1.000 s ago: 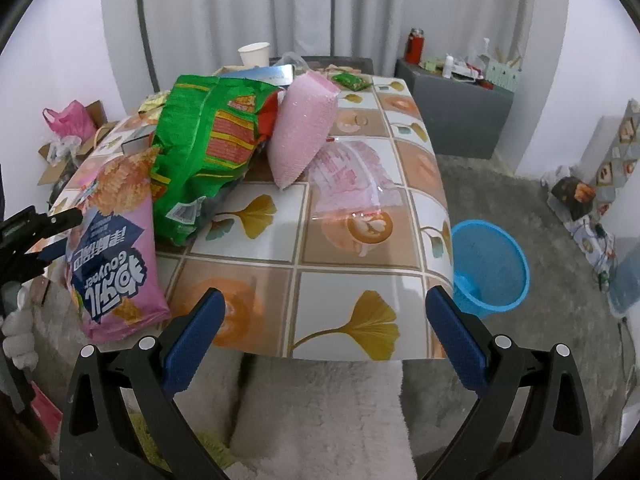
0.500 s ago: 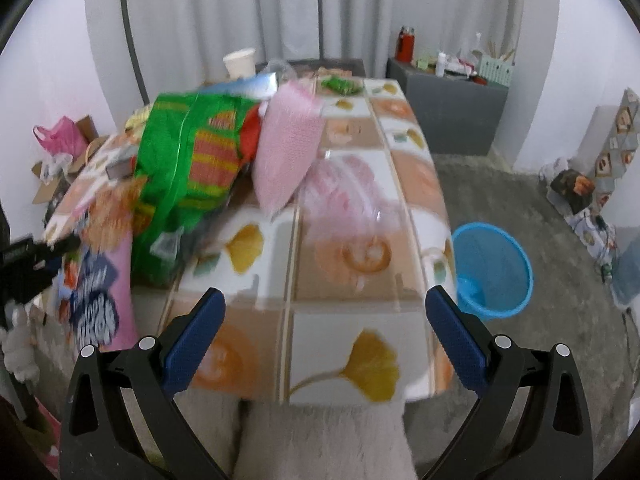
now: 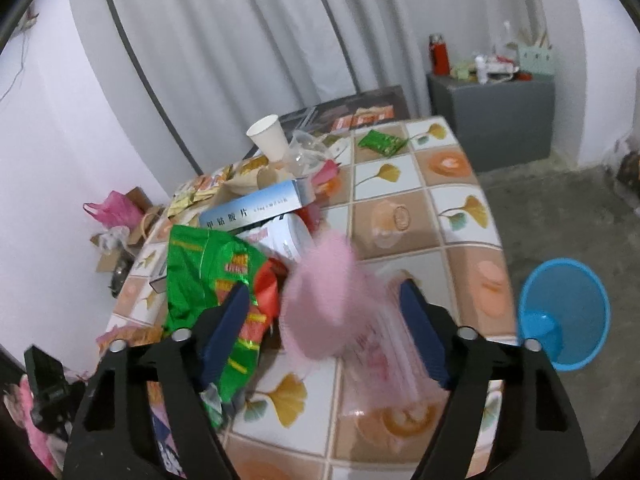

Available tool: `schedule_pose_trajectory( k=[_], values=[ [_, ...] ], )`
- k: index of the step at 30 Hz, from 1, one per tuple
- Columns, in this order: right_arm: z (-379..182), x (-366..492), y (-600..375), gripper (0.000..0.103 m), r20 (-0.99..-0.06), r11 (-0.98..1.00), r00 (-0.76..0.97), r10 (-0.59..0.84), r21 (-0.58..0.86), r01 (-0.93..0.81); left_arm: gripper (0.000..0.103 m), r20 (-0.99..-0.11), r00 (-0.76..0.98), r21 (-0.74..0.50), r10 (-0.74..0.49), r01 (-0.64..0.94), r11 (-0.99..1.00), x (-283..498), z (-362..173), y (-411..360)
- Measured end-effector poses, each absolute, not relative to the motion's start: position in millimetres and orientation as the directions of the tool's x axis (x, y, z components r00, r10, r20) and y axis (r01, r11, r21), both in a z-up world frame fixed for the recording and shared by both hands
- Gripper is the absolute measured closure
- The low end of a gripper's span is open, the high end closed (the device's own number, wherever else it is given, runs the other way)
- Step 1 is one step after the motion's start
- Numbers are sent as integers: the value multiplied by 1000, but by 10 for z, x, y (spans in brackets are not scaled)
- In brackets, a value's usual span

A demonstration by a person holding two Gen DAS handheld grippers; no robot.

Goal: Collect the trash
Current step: 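Grasp the Gouvaer chip bag with left gripper while right gripper grasps pink cloth, then carry both items over the blue wastebasket and open both grippers to drop them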

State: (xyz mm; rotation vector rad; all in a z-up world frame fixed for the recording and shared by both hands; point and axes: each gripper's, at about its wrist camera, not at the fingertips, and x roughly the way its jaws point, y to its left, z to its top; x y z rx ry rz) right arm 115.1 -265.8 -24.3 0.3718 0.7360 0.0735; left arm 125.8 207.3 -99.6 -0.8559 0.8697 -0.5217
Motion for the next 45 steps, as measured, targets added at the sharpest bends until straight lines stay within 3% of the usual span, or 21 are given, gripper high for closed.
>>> schedule_pose_trajectory(
  k=[3,7,10,21,23,25,26,42,44,45],
  values=[
    [-313,1338,-2635,52,-658,924,714,238,379,42,97,-428,563,-831,-707,62,552,1196,-968,2119],
    [-360,1416,-2621,95,-673,911,686,277,410,35,97,-410,581,-830,-703,82,551,1113,-856,2155],
    [-357,1381,-2627,102,-664,896,685,300,442,36,98,-395,595,-826,-700,103,554,1046,-753,2168],
    [-87,1117,-2816,100,-570,868,763,305,496,24,98,-290,639,-801,-712,245,546,796,-180,2107],
    [-125,1124,-2927,86,-572,846,760,310,530,53,98,-288,639,-790,-713,262,554,770,-109,2061],
    [-185,1163,-3008,53,-581,832,748,321,550,70,98,-297,638,-781,-710,265,565,750,-94,2020],
    [-226,1186,-3055,50,-594,826,739,319,556,90,98,-304,636,-779,-709,263,569,749,-102,1996],
    [-766,1607,-2988,47,-742,856,557,373,507,101,98,-379,585,-790,-717,199,580,879,-384,1823],
    [-766,1635,-2917,53,-761,881,547,349,466,85,98,-382,582,-789,-718,199,581,887,-388,1811],
    [-761,1634,-2891,61,-766,890,545,340,449,76,98,-383,581,-789,-718,198,582,893,-385,1806]
  ],
)
